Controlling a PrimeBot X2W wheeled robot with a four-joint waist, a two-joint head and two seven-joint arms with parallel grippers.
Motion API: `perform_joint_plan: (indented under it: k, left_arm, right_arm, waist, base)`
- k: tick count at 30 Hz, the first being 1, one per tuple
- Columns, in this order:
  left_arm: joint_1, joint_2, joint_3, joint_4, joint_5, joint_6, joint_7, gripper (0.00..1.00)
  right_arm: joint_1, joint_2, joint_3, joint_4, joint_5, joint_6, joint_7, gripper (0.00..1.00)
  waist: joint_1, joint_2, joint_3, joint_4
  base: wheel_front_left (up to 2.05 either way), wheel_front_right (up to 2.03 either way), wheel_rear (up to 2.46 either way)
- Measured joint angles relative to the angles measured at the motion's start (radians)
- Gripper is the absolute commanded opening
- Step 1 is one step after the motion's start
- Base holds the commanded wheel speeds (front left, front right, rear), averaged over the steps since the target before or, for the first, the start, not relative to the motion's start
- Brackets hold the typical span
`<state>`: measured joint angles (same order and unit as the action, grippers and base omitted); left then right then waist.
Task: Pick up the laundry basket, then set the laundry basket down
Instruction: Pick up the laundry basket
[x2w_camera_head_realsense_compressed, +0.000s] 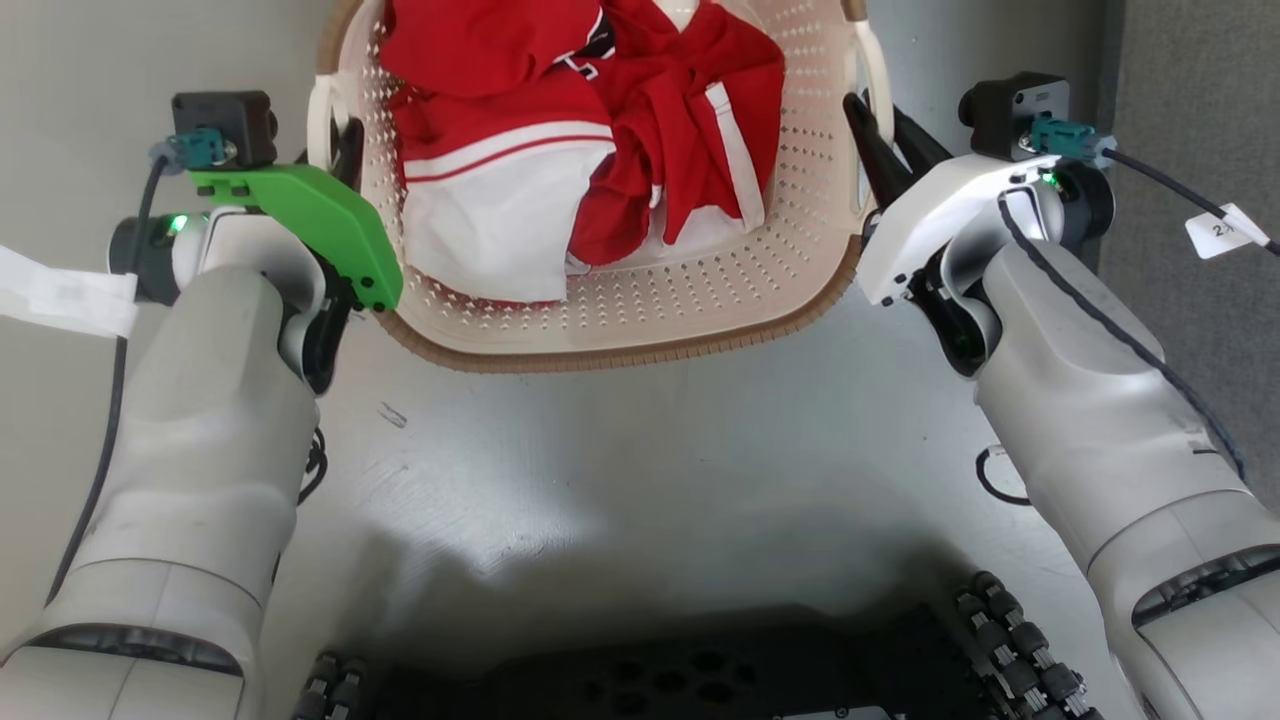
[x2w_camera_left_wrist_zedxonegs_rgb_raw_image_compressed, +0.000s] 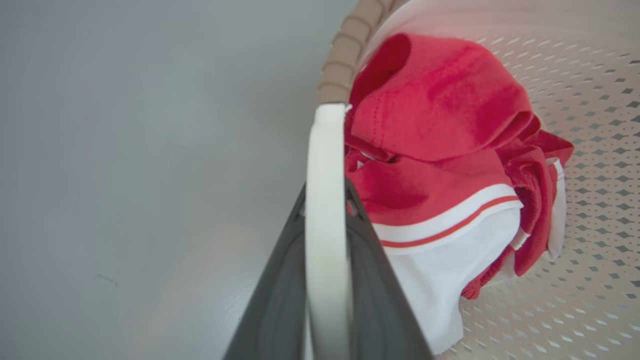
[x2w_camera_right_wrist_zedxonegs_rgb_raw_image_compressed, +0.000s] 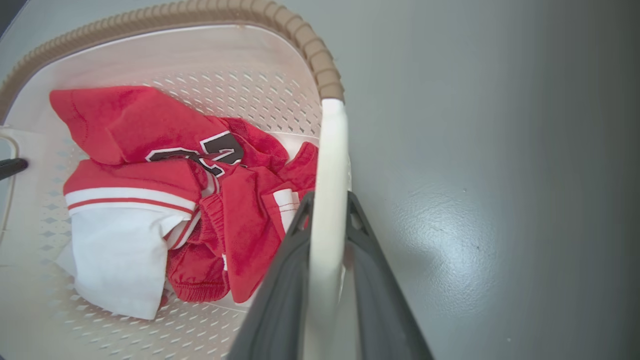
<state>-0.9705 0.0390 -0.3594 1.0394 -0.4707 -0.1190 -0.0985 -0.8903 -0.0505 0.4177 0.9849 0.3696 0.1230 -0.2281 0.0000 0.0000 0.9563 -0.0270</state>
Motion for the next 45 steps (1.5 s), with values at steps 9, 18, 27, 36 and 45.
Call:
perform_joint_plan:
  k: [9, 18, 27, 36, 45]
  left_arm:
    - [0.000, -0.017, -0.013, 0.056, -0.009, -0.006, -0.009, 0.00]
    - [0.009, -0.030, -0.027, 0.117, -0.047, -0.013, 0.007, 0.00]
    - [0.053, -0.046, -0.032, 0.149, -0.097, -0.013, 0.055, 0.00]
    - [0.097, -0.047, -0.048, 0.158, -0.141, -0.013, 0.111, 0.00]
    - [0.146, -0.045, -0.058, 0.170, -0.187, -0.013, 0.151, 0.00]
  right_arm:
    - [-0.002, 0.006, 0.015, 0.062, 0.010, 0.002, 0.000, 0.00]
    - [0.013, 0.016, 0.033, 0.124, 0.044, 0.009, 0.013, 0.00]
    - [0.042, 0.020, 0.049, 0.166, 0.073, 0.012, 0.055, 0.00]
    - [0.094, 0.020, 0.091, 0.162, 0.136, 0.012, 0.104, 0.00]
    - [0.144, 0.018, 0.134, 0.147, 0.194, 0.012, 0.143, 0.00]
  waist:
    - [0.0000, 0.0000, -0.042, -0.004]
    - [0.0000, 0.0000, -0.111, -0.016]
    - [-0.0001, 0.0000, -0.190, -0.029]
    - [-0.0001, 0.0000, -0.274, -0.034]
    - [-0.0001, 0.0000, -0.362, -0.037]
  base:
    - [0.00, 0.00, 0.00]
    - [0.00, 0.00, 0.00]
    - [0.00, 0.00, 0.00]
    - [0.00, 0.00, 0.00]
    - [0.00, 0.00, 0.00]
